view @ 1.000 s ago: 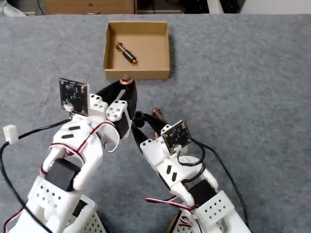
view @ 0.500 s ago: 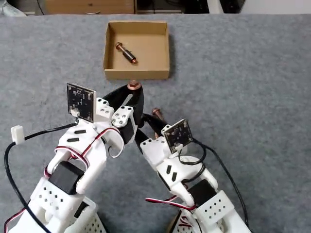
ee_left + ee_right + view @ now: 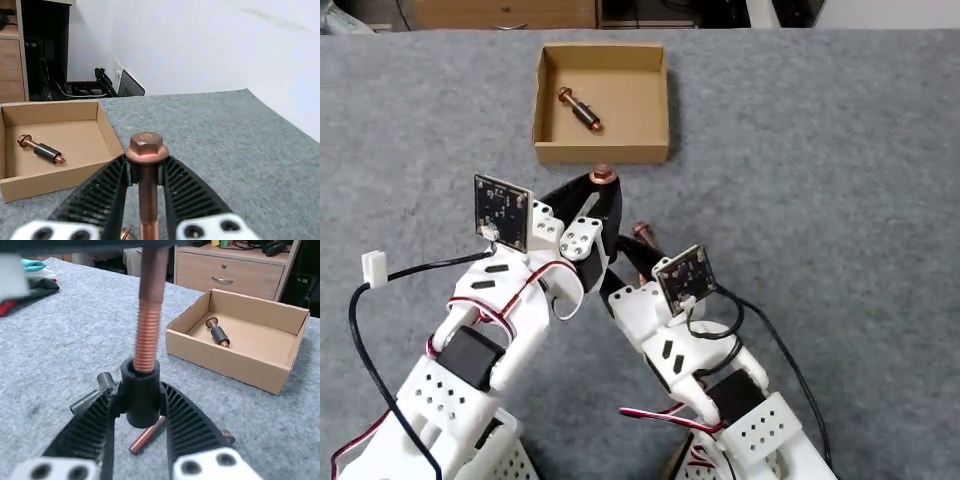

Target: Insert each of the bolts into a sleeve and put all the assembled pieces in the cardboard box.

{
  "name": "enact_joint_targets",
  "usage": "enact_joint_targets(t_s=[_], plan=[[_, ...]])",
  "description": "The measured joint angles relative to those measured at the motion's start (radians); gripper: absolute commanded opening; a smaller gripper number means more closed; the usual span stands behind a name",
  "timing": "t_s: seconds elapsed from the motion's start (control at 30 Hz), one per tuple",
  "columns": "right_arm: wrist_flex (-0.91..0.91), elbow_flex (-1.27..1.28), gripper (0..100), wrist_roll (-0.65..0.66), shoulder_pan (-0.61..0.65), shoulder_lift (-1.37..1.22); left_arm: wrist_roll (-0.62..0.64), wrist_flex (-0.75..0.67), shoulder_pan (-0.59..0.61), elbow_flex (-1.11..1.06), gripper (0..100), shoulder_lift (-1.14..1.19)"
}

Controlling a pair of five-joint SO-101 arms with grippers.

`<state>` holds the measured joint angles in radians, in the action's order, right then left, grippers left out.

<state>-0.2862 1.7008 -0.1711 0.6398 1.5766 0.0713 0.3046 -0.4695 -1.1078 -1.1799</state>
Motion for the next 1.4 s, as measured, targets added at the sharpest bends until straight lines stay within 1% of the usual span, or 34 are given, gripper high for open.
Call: enact_joint_targets(t_s=[0.77,0.97,1.23,1.4], plan=[[-0.012,-0.006,0.2,0.000,0.000,0.000,-0.002,0.028,0.025,-0.008,2,0.002],[-0.014,-0.005,0.2,0.000,0.003,0.000,-0.006,0.100,0.025,-0.006,2,0.000],[-0.021,-0.005,0.2,0.000,0.003,0.000,-0.006,0.110,0.028,-0.006,2,0.000],[-0.021,-0.005,0.2,0.000,0.003,0.000,-0.006,0.120,0.028,-0.005,8,0.000]])
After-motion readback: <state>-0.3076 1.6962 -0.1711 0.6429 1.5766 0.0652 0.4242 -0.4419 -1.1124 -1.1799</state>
